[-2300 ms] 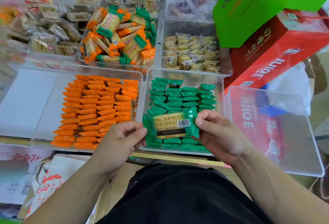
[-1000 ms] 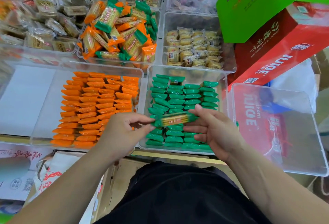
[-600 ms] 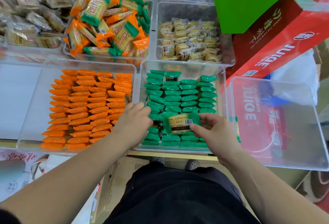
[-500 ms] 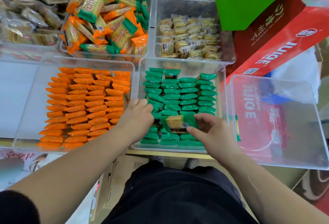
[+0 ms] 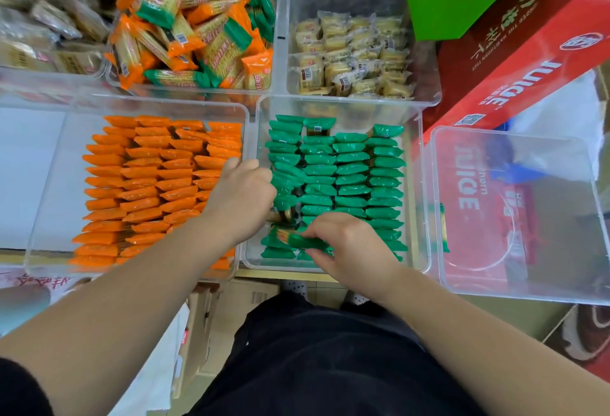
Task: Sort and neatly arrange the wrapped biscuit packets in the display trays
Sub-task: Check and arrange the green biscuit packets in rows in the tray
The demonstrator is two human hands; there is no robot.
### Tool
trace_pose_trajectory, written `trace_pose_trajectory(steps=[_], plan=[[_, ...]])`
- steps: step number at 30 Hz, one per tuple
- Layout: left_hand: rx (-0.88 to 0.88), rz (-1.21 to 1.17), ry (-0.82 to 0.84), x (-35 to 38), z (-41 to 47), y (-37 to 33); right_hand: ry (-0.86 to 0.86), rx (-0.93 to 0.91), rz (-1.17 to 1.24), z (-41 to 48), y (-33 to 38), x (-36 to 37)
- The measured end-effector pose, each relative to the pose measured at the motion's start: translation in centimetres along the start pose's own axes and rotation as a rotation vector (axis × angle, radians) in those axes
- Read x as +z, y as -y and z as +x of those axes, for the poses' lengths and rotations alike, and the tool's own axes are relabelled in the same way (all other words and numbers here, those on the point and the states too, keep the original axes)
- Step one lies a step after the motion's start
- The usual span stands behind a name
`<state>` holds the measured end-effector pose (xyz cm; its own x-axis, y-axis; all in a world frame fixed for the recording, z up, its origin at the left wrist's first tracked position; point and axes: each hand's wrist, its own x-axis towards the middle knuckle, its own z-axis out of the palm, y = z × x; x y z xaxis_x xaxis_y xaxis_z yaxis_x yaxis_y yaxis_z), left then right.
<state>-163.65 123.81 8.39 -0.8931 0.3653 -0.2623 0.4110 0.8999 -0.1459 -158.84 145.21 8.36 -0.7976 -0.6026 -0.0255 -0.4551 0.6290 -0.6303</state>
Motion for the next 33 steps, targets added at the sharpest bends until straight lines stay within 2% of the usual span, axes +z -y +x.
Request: trace_pose_trajectory(steps=[6, 12, 18, 26, 29, 33], plan=[[-0.126, -0.211, -0.194, -1.4, -1.1, 1.4, 0.037, -0.080, -0.097, 2.5, 1.5, 1.9], [-0.241, -0.466, -0.358, -2.4, -3.7, 3.3, 0.210, 0.009, -0.239, 4.1, -0.6, 3.9], [-0.447, -0.734, -0.397, -2.9, -7.9, 3.9, 0.258, -0.029, -0.393, 5.1, -1.3, 4.9], [-0.702, -1.195, -0.342, -1.8, -12.3, 1.3, 0.390, -0.092, -0.550, 5.1, -1.3, 3.6], [-0.748, -1.310, -0.326, -1.5, -12.8, 0.4, 0.380, -0.030, -0.468, 4.7, -0.7, 2.6], [-0.750, -1.425, -0.323, -2.0, -12.9, -0.2, 0.227, 0.214, -0.077, 3.4, 0.8, 0.2]])
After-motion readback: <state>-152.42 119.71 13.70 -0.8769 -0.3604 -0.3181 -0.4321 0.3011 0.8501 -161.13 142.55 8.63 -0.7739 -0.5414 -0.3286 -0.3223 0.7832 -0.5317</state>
